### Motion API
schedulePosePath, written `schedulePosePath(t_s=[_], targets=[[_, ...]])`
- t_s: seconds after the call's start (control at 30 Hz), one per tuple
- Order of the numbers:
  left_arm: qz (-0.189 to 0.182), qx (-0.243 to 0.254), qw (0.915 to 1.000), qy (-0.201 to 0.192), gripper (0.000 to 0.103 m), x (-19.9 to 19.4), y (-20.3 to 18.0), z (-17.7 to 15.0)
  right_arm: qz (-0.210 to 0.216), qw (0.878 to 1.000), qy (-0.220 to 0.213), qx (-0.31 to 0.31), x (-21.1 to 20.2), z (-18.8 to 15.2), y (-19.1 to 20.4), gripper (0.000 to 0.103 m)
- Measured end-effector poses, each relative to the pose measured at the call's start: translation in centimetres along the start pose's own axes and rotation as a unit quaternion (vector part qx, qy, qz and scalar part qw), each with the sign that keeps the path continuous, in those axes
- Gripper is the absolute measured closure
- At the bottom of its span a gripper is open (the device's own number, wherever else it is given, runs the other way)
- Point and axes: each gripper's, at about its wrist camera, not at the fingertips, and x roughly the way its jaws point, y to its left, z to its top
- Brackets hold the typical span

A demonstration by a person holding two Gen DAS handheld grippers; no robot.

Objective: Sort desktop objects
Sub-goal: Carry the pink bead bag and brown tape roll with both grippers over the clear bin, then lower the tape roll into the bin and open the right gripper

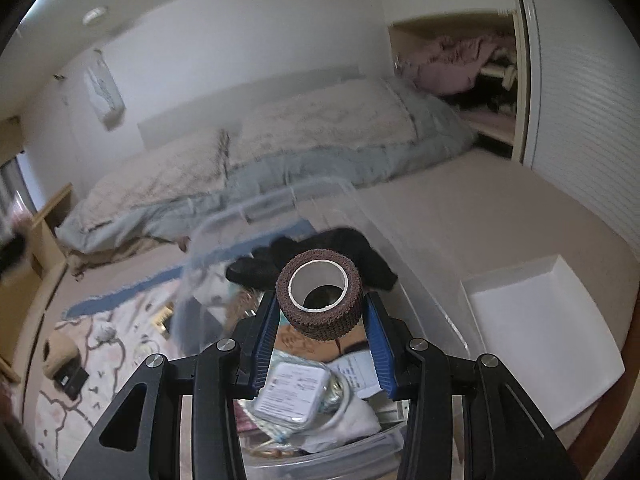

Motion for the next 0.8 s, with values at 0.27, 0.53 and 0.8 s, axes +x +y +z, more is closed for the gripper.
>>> schedulePosePath(t_s=[0.27, 0.53, 0.8], targets=[[-0.023, 0.012, 0.9994, 0.025, 0.072, 3.7, -3.0, -0.8, -0.041, 0.998, 0.054, 0.009, 2.8, -0.9, -1.8, 0.060], [-0.049, -0.007, 0.9955, 0.081, 0.072, 8.0, -3.8, -3.6, -0.065, 0.994, 0.092, -0.002, 4.4, -1.6, -2.5, 0.060], [-0.054, -0.005, 0.9917, 0.117, 0.072, 10.4, -4.6, -5.8, -0.092, 0.992, 0.085, -0.003, 5.1, -1.6, -3.0, 0.050]])
